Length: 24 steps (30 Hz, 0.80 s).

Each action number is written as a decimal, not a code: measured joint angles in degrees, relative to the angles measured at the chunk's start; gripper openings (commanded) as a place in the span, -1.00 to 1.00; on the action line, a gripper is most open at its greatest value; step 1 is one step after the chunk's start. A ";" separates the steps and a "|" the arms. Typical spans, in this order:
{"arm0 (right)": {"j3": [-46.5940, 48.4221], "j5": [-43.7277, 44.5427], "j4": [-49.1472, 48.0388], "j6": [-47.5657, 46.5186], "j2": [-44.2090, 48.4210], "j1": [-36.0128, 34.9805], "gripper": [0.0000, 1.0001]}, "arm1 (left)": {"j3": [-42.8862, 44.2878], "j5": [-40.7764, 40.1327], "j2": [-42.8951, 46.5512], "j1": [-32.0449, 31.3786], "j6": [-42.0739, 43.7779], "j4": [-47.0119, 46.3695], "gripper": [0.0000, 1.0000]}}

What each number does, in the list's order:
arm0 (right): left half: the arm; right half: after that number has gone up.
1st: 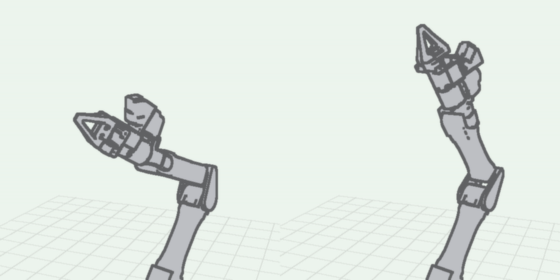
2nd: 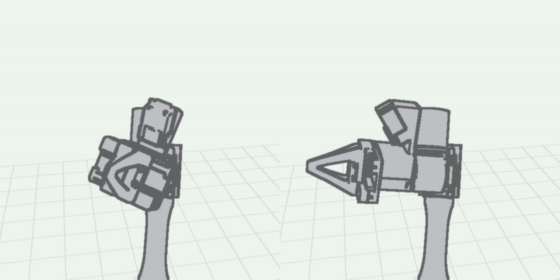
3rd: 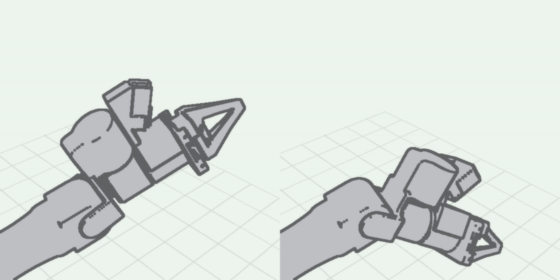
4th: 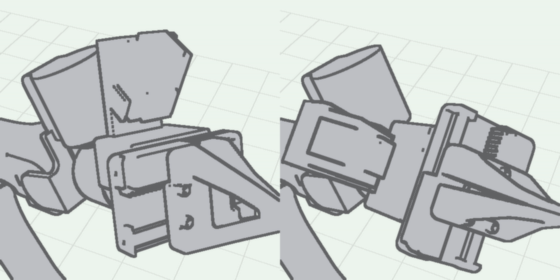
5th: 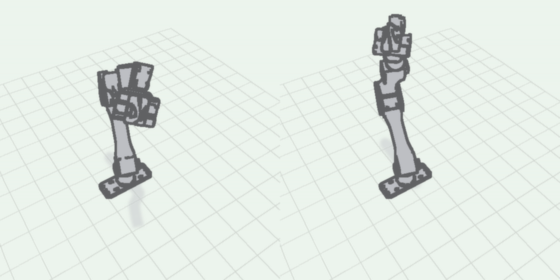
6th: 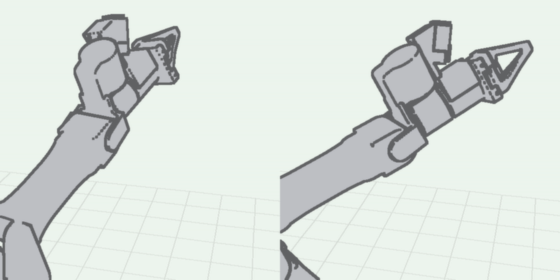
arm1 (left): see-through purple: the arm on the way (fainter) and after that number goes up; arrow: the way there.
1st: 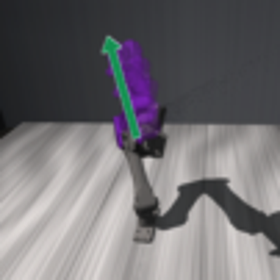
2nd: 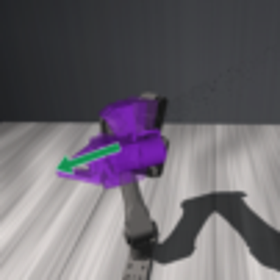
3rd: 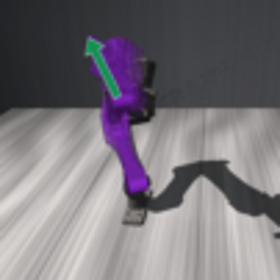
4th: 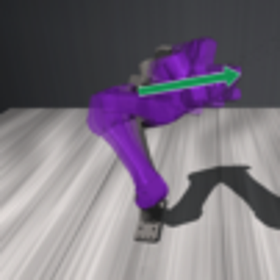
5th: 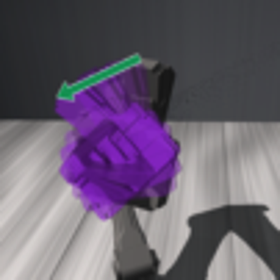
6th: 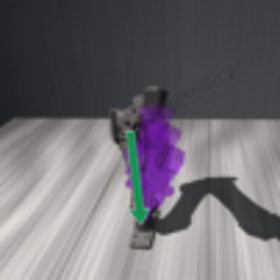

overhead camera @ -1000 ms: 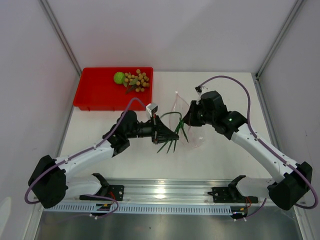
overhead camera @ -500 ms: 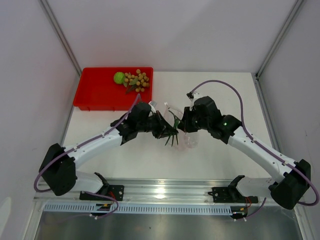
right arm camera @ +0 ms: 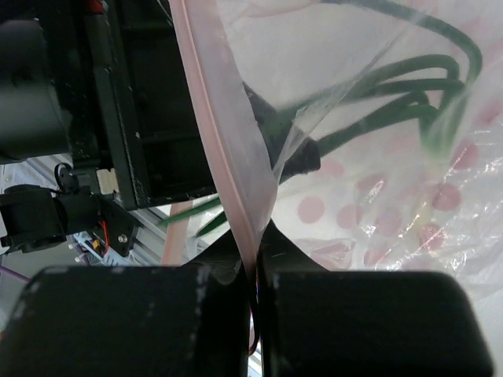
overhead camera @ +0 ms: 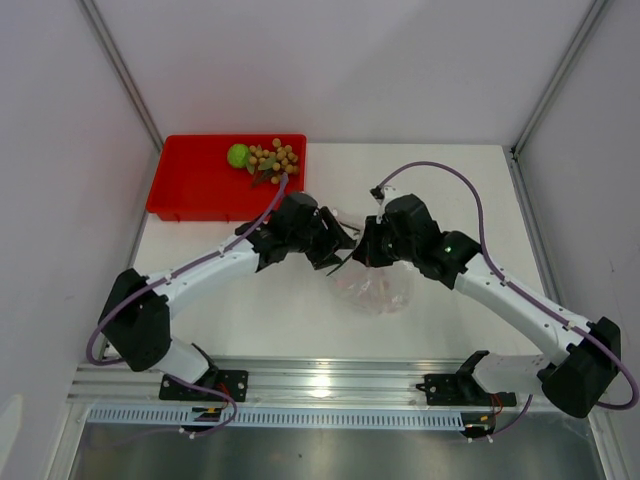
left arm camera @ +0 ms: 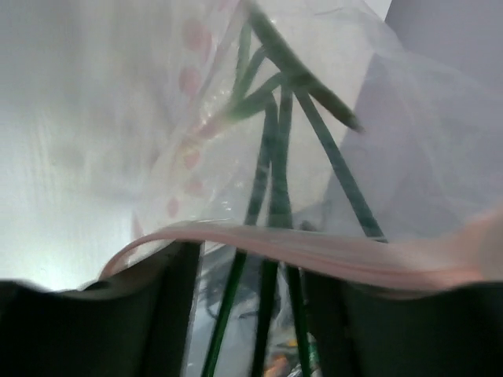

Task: Place the food in the zip-top bag and seal the zipper
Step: Place the fake vegetable in the zipper food storage bag.

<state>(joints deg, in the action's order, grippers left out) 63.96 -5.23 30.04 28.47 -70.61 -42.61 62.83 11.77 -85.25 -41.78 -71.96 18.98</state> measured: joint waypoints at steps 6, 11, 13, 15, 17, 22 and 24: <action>0.00 0.74 0.09 -0.02 -0.09 -0.09 -1.00 | 0.59 -5.38 3.48 -1.49 5.68 2.32 0.62; 0.00 2.21 1.05 -0.11 -0.09 -0.07 -1.00 | -1.79 -7.15 14.53 -3.76 12.46 1.55 0.99; 0.00 2.86 1.66 -0.17 -0.09 -0.02 -1.00 | -3.82 -7.23 20.28 -4.48 15.52 0.46 0.99; 0.00 3.37 2.23 -0.26 -0.09 0.28 -1.00 | -5.49 -7.82 25.62 -4.92 18.49 -0.15 0.99; 0.00 3.54 2.69 -0.31 -0.09 0.70 -1.00 | -5.81 -9.55 29.24 -5.07 21.35 0.09 0.99; 0.00 3.96 3.58 -1.07 -0.09 2.58 -1.00 | -4.42 -18.69 31.56 -4.28 29.92 2.60 0.99; 0.00 4.11 4.13 -1.44 -0.09 3.23 -1.00 | -2.78 -22.60 30.03 -3.28 32.59 3.78 0.99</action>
<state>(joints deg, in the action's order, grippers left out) 63.96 -1.13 34.17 27.03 -70.70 -39.38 60.05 -10.83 -55.22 -45.06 -39.38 22.76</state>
